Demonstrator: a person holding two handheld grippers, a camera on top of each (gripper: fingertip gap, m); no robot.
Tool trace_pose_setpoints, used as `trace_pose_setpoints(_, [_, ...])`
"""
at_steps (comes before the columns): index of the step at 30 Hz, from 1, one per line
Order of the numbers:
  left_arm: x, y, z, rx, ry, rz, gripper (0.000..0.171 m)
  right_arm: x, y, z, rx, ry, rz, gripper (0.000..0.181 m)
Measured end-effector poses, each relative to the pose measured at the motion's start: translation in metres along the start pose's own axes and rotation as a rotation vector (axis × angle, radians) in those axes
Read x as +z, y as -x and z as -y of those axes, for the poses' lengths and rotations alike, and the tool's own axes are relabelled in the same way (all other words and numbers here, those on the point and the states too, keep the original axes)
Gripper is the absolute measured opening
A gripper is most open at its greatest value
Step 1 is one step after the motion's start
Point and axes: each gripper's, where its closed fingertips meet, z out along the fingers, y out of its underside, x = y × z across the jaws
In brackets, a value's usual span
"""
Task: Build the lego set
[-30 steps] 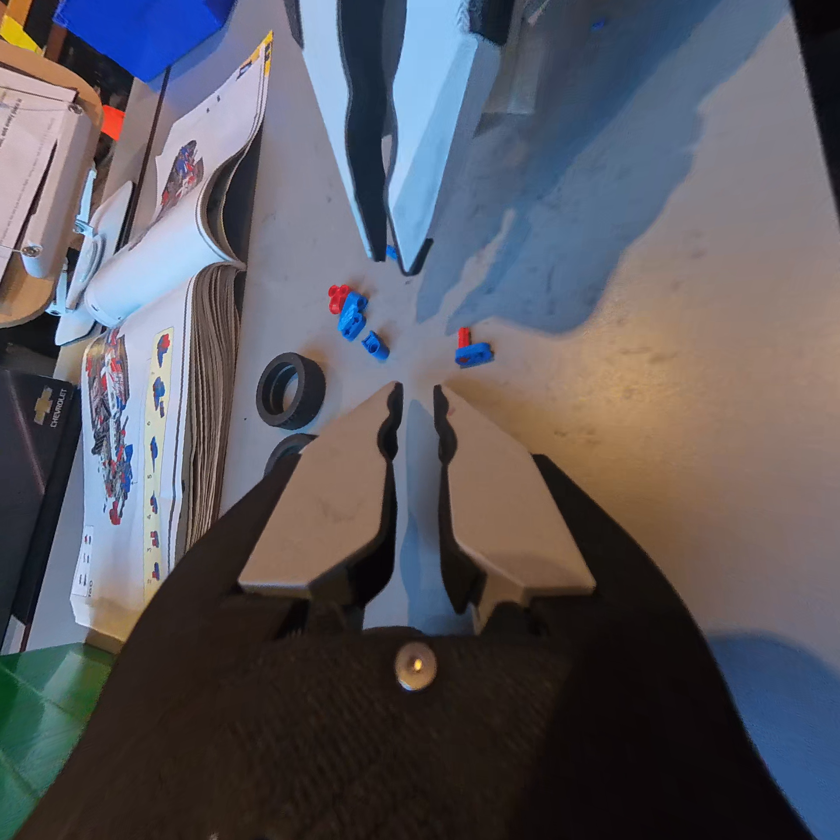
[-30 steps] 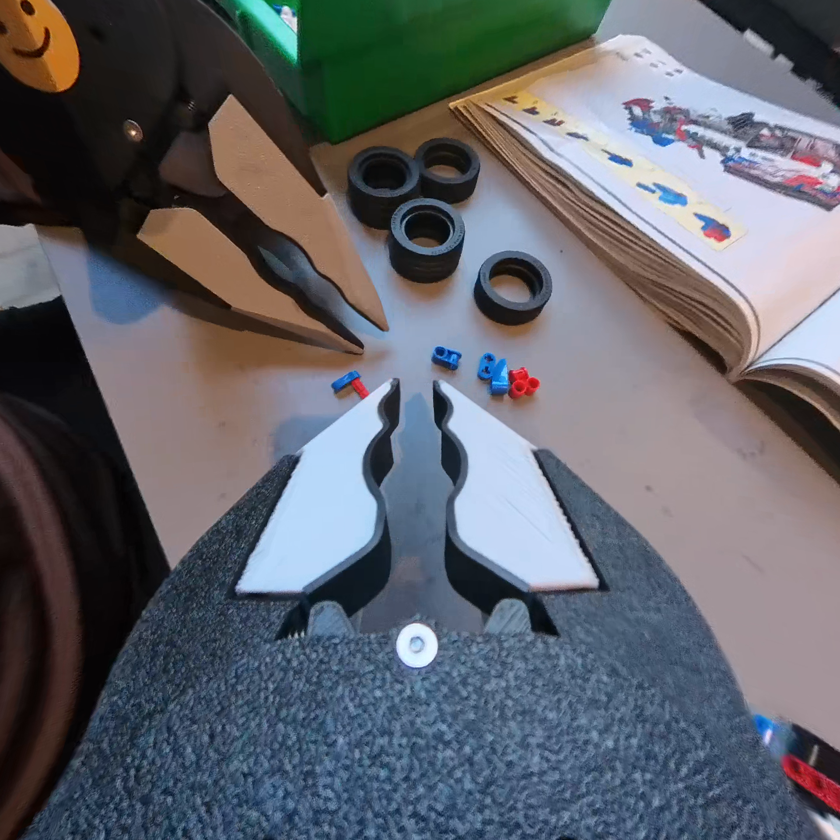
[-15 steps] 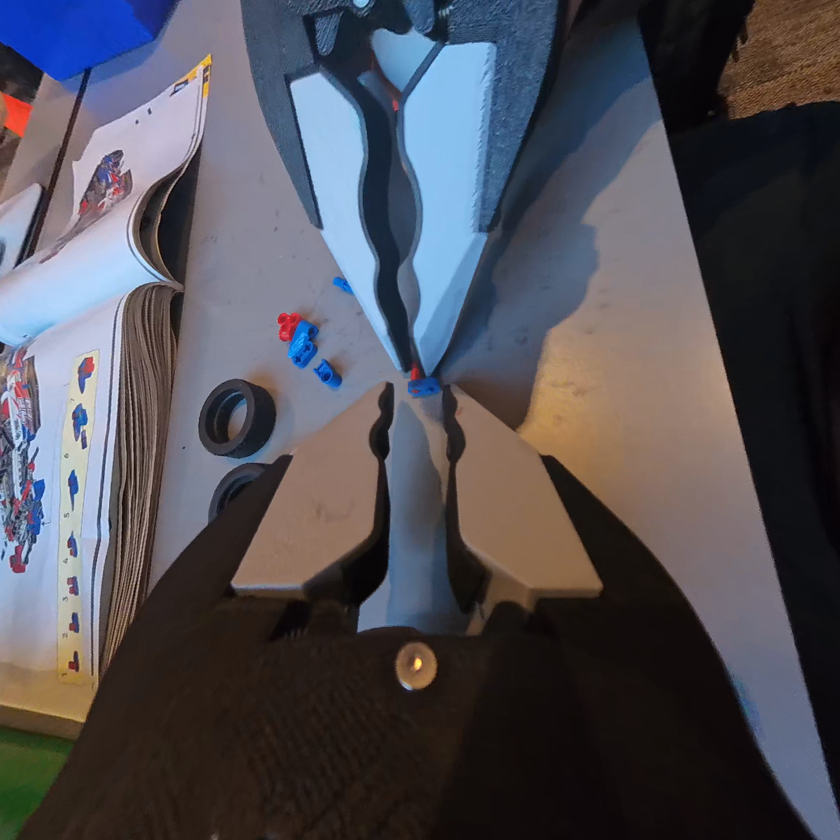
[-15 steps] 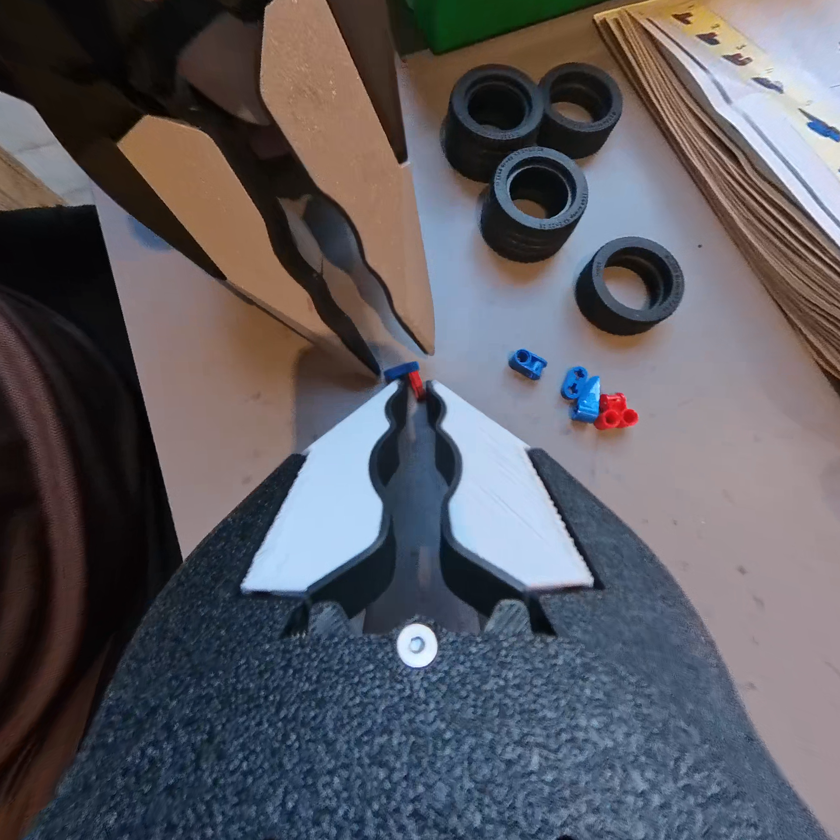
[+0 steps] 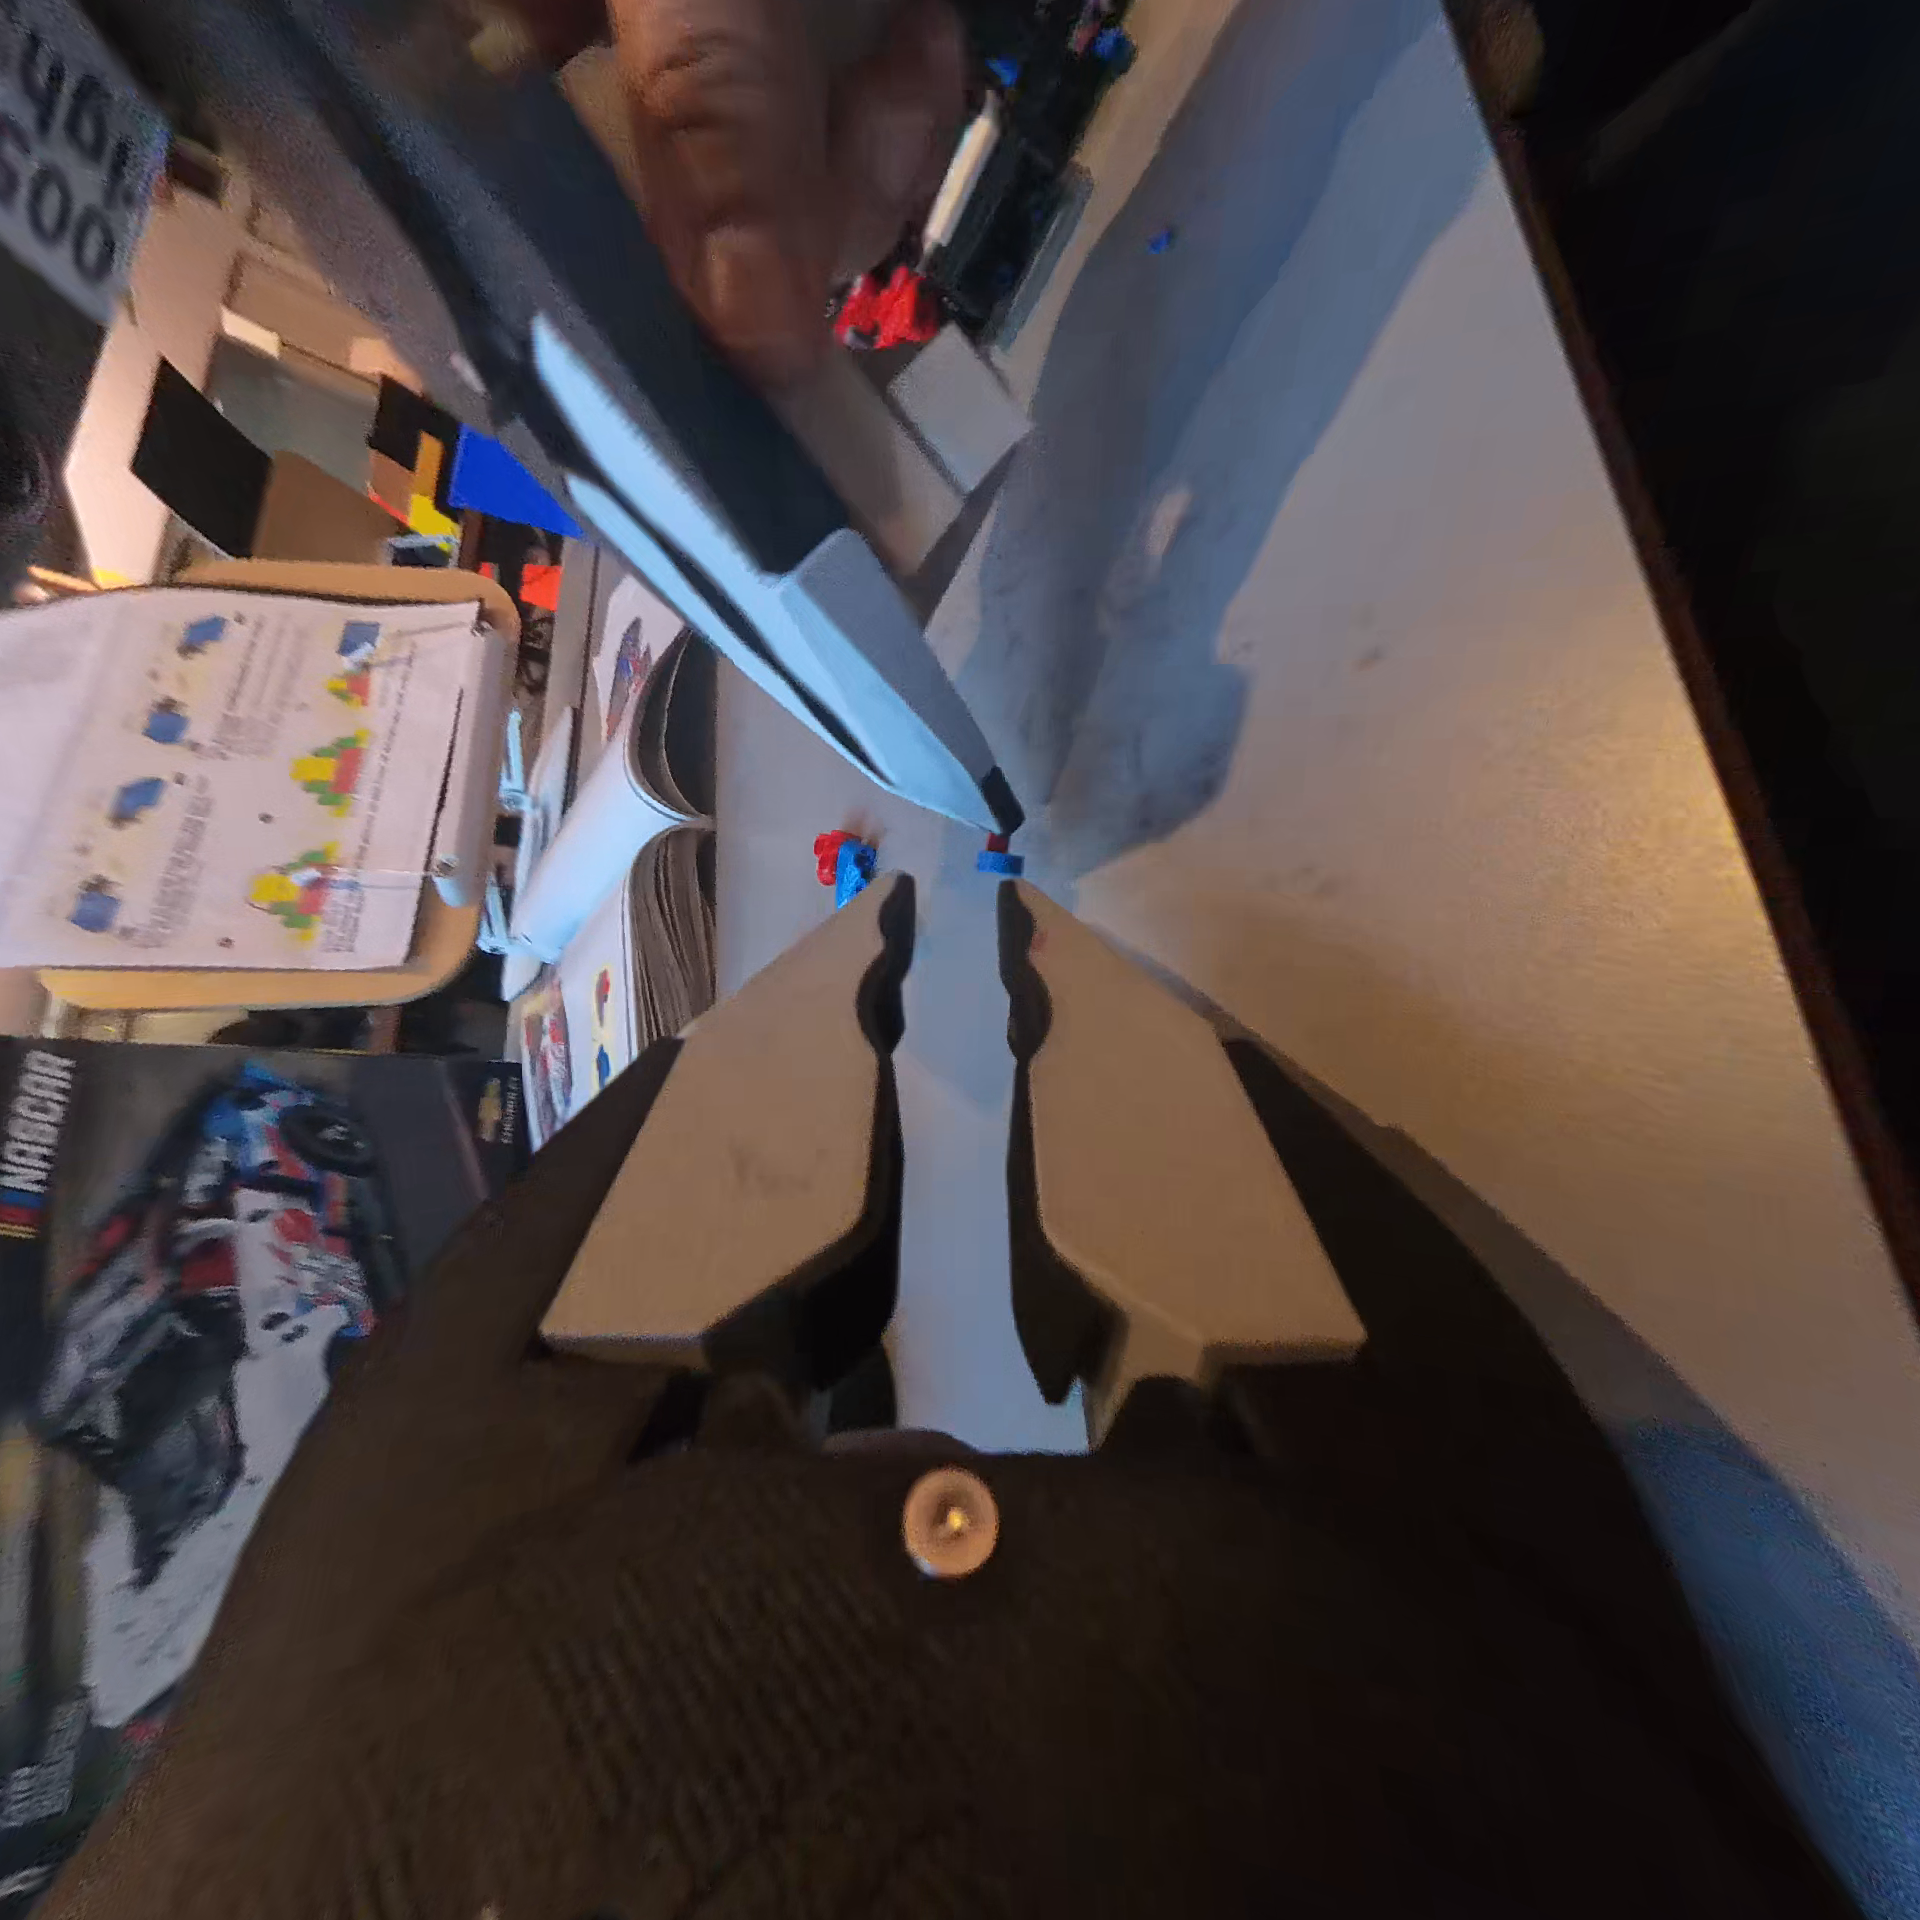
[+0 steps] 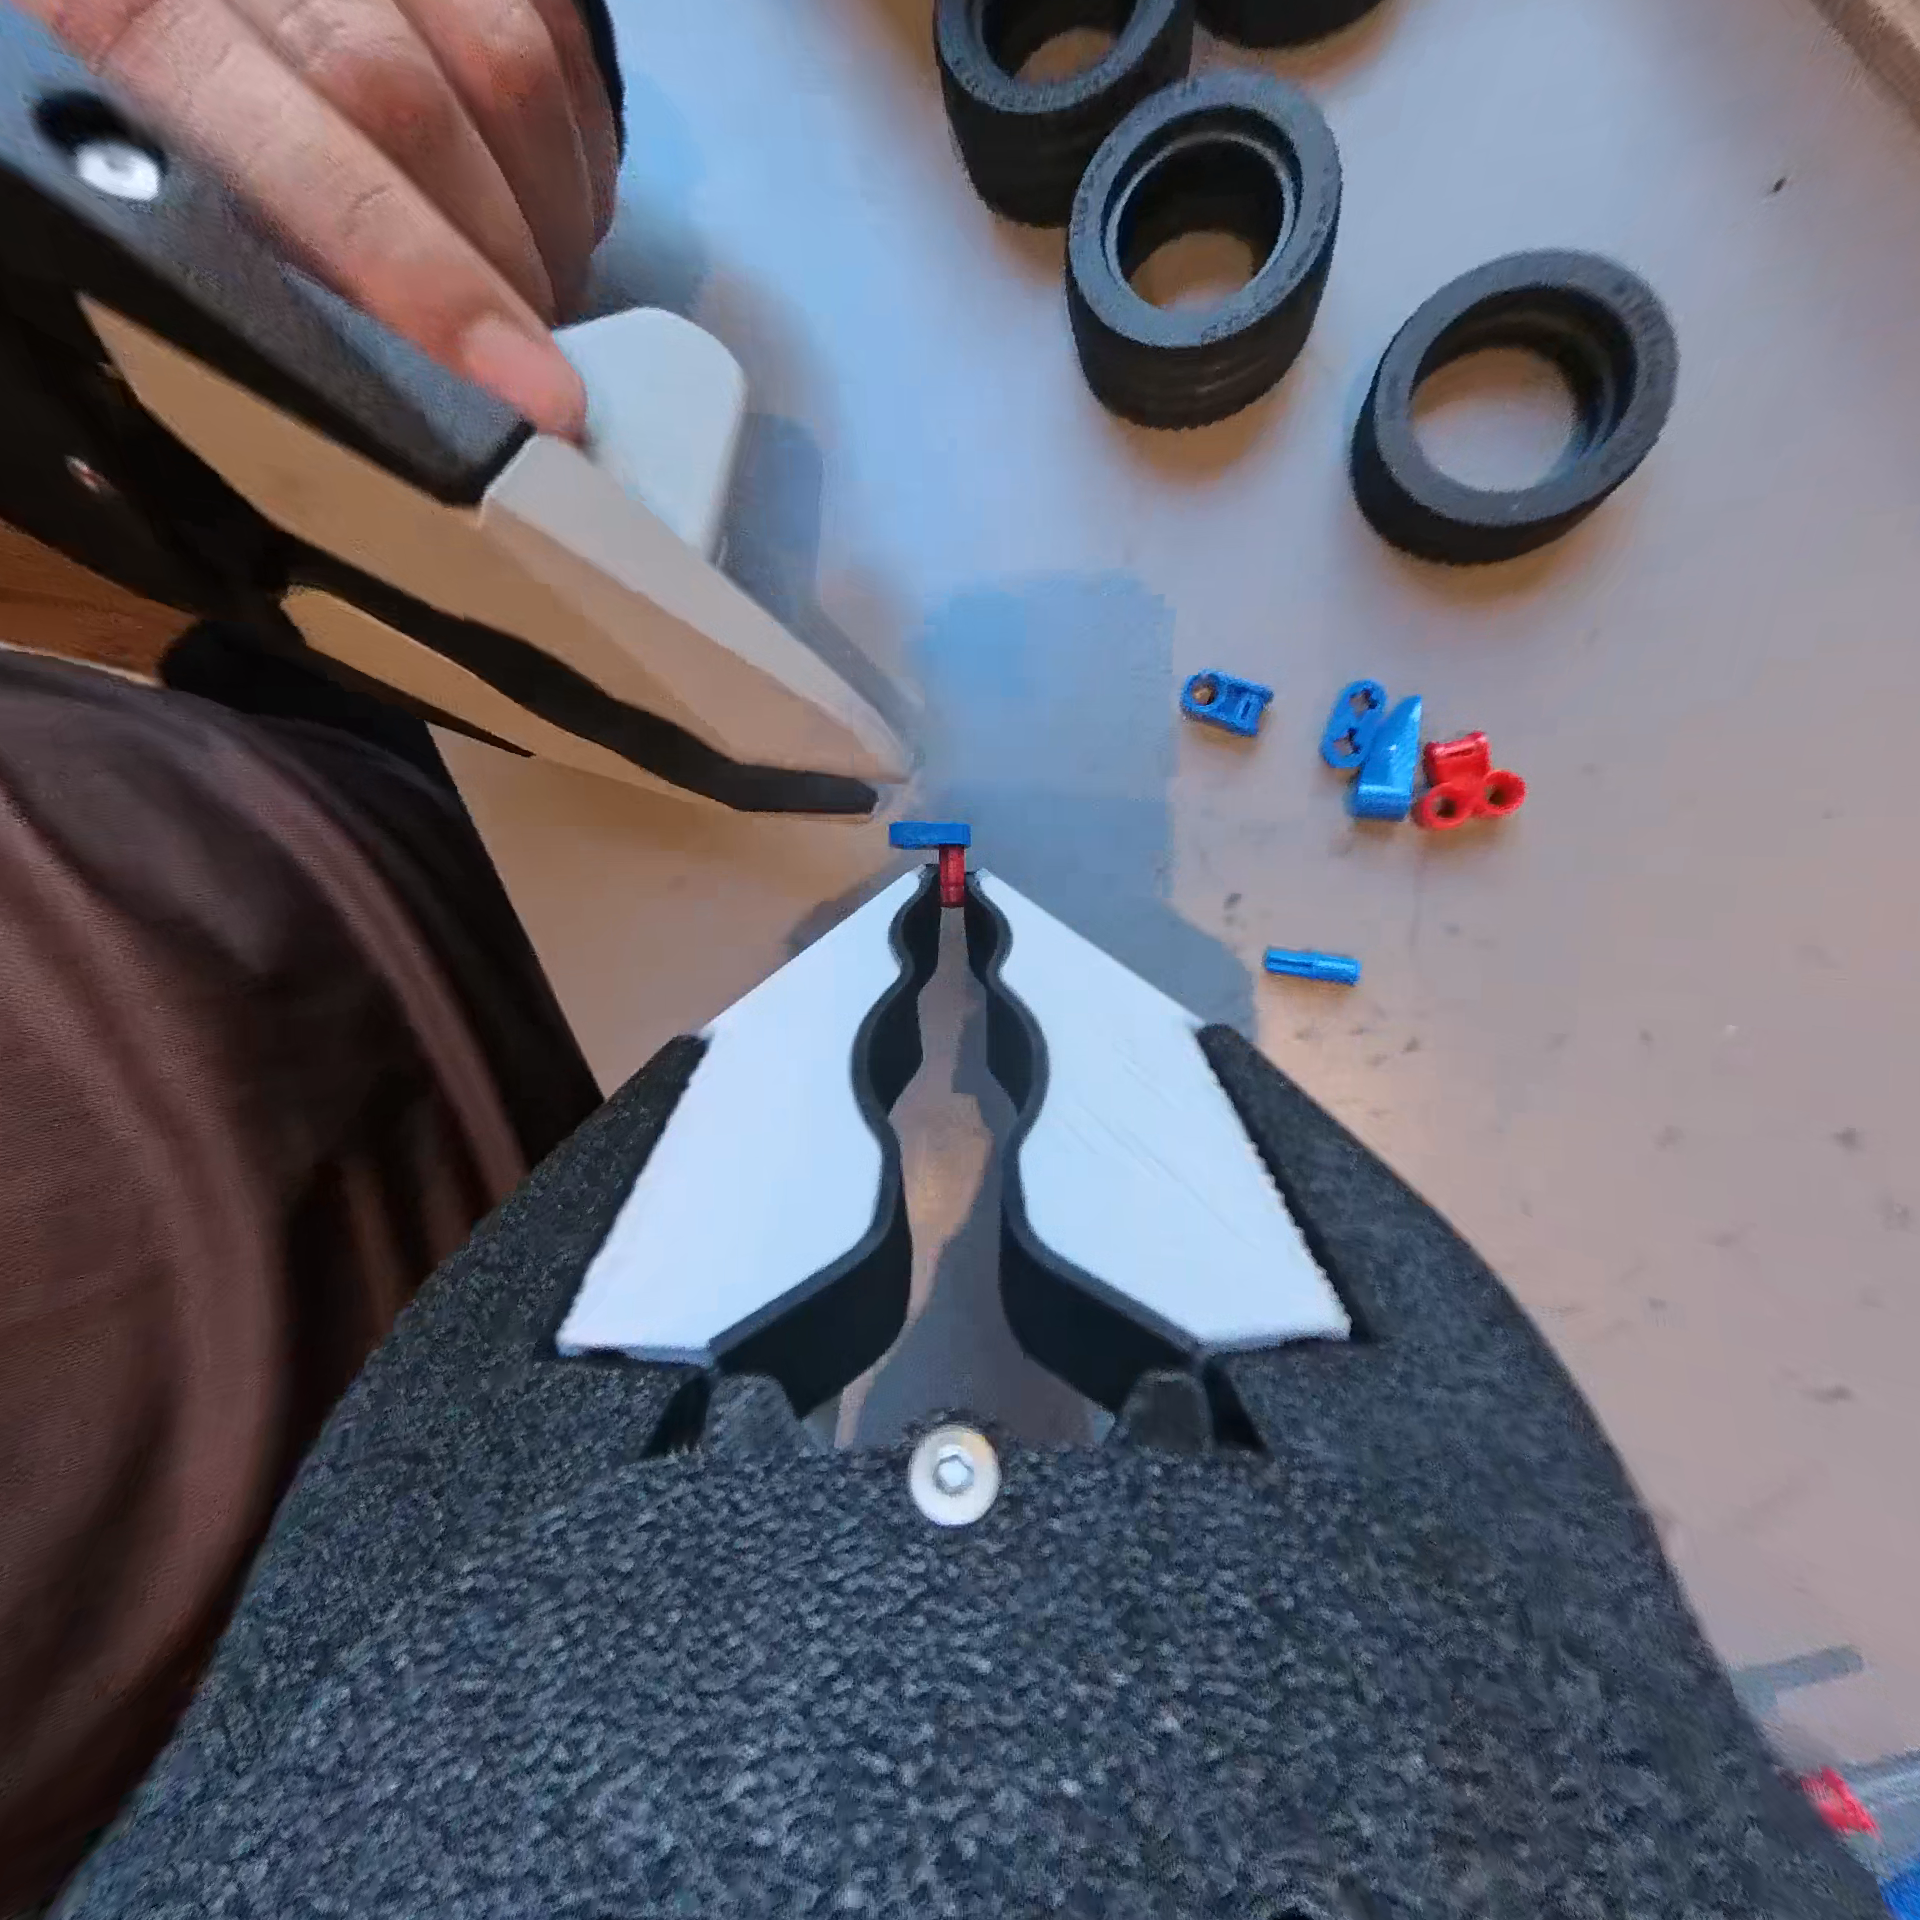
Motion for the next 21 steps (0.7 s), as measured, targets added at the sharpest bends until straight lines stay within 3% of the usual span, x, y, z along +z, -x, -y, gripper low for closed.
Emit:
trace_pose_setpoints(7, [0.004,-0.008,-0.002,0.057,0.031,-0.011,0.018,-0.001,0.006,0.002,0.09,-0.012,0.074,0.004])
trace_pose_setpoints(15, [0.006,-0.005,-0.004,0.06,0.043,0.012,0.005,-0.002,0.012,0.007,0.138,-0.051,0.123,0.004])
trace_pose_setpoints(18, [0.004,0.003,-0.004,-0.037,0.019,0.01,0.005,-0.007,0.01,0.013,0.1,-0.101,0.094,0.005])
trace_pose_setpoints(21, [-0.003,0.019,0.001,-0.225,-0.062,-0.009,0.004,-0.017,0.011,0.02,0.002,-0.181,0.036,0.019])
